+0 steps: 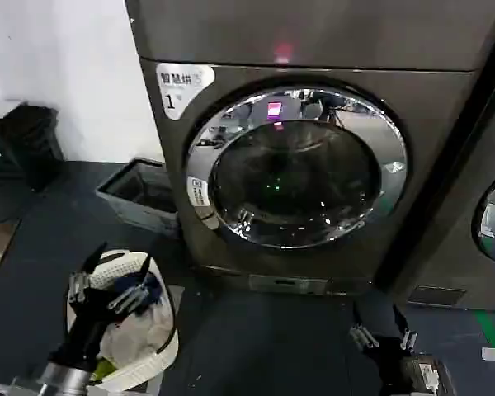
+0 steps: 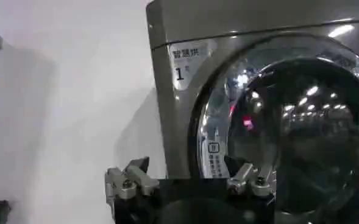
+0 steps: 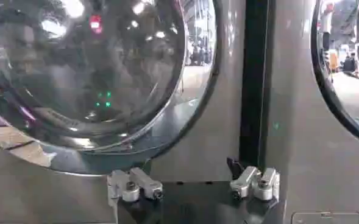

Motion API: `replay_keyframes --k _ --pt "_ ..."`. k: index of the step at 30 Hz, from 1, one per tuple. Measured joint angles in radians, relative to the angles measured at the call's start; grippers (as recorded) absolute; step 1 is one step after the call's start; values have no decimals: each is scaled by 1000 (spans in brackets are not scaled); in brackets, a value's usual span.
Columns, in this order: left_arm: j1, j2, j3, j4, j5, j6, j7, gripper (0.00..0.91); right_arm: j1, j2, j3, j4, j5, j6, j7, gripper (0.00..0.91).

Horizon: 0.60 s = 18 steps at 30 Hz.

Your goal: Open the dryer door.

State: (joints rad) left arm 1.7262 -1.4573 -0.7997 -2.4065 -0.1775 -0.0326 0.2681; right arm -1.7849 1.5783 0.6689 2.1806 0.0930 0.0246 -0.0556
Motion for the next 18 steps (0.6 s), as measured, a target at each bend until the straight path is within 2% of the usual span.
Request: replay_keyframes --k 4,9,18 --pt "0 -2 2 -1 5 3 -2 907 22 -31 26 17 29 -26 -118 907" --pt "2 -1 7 -6 11 9 -4 907 88 -126 60 37 58 -84 -291 907" --pt "13 0 11 -17 35 23 0 907 237 -388 27 -9 228 -113 -417 907"
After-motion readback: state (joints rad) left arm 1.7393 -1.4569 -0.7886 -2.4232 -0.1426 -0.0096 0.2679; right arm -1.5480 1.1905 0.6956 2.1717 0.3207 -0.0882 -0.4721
